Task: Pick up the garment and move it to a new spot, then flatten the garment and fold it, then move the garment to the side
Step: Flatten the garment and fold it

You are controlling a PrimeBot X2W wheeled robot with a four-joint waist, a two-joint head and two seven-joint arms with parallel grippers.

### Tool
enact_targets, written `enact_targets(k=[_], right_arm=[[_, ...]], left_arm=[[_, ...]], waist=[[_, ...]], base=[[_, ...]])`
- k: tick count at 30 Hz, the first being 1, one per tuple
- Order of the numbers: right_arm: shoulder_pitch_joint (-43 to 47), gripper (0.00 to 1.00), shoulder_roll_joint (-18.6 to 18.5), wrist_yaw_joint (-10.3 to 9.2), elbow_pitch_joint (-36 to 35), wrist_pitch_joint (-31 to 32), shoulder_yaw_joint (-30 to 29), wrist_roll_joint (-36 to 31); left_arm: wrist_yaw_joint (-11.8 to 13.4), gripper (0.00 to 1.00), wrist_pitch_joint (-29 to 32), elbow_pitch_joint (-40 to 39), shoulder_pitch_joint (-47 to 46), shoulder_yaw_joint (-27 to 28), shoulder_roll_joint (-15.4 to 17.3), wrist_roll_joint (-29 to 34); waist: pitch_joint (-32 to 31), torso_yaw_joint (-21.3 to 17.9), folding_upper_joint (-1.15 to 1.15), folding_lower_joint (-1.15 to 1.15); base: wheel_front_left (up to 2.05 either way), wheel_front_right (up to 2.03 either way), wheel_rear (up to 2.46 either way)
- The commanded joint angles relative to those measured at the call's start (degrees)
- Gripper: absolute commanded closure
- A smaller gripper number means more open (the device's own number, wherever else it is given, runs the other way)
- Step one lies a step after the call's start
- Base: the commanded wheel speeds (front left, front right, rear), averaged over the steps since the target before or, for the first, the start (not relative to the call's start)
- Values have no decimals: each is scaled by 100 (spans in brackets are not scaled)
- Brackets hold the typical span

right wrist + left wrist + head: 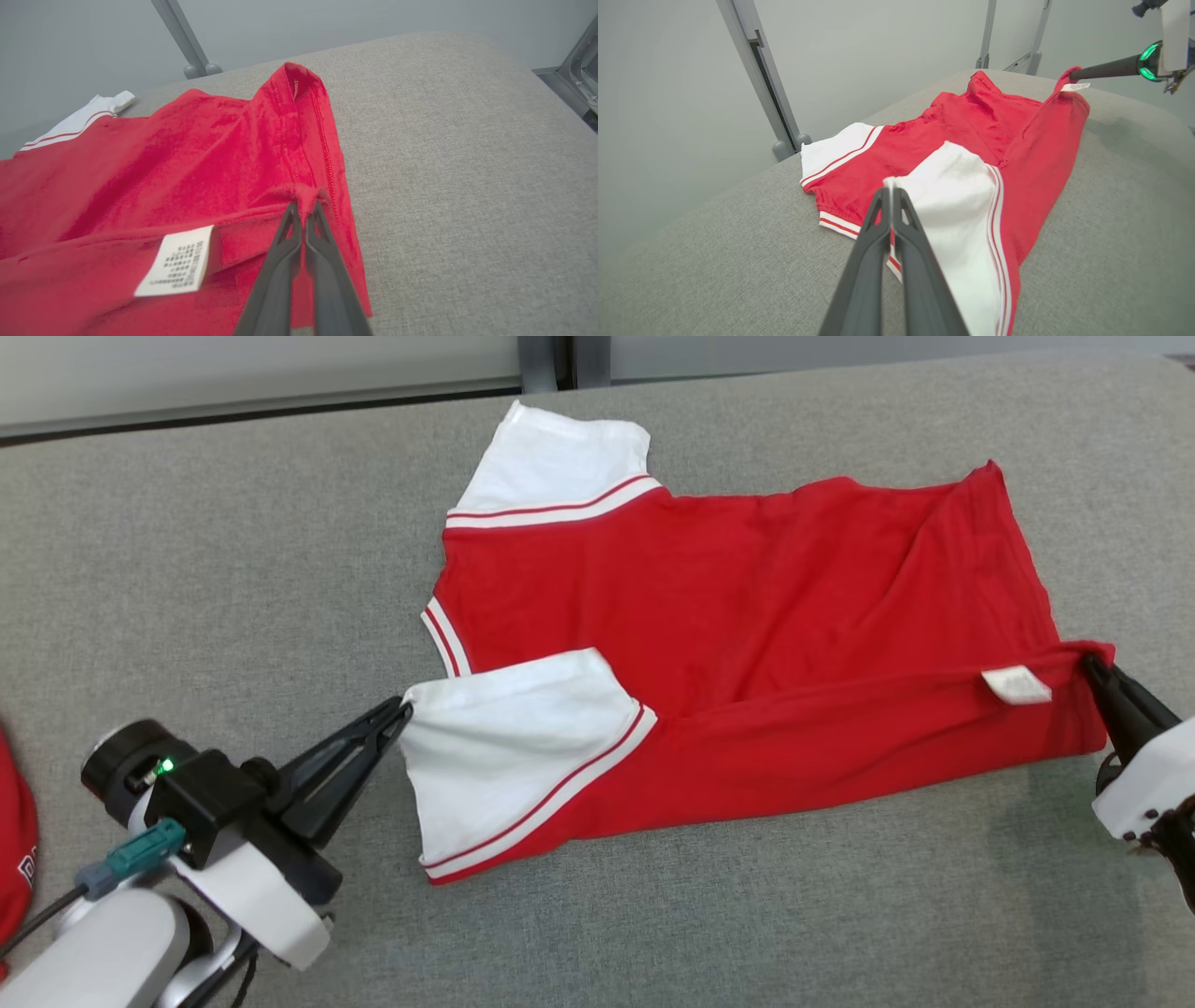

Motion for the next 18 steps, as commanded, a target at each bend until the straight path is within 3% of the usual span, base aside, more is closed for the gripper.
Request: enact_targets(k=[1,7,8,9,10,18], right_arm=[[-84,100,-21,-2,68,-52,24,-32],[-583,100,22,-2,627,-304,223,-136],[-627,94,47,-2,698,-362,220,-110],[-666,57,60,-2,756,-429,223,-110],[-692,0,65,-2,774,-529,223,-128],[-121,0,-106,-2,698,-1123,168,-126]], left_arm=[[-3,100,-68,82,-151,-25,27,63],[-4,100,-460,755,-773,-337,-159,267],[-4,82,-504,840,-826,-332,-198,291],[1,13,-540,924,-862,-298,-264,260],[35,0,-581,967,-882,-253,-314,260],[340,0,-630,668,227,-31,-448,-298]], waist=[[87,9,0,0],[259,62,0,0],[271,69,0,0],[277,75,0,0],[278,78,0,0],[28,54,0,0]], base=[[0,0,0],[0,0,0],[0,0,0],[0,0,0],[0,0,0],[0,0,0]])
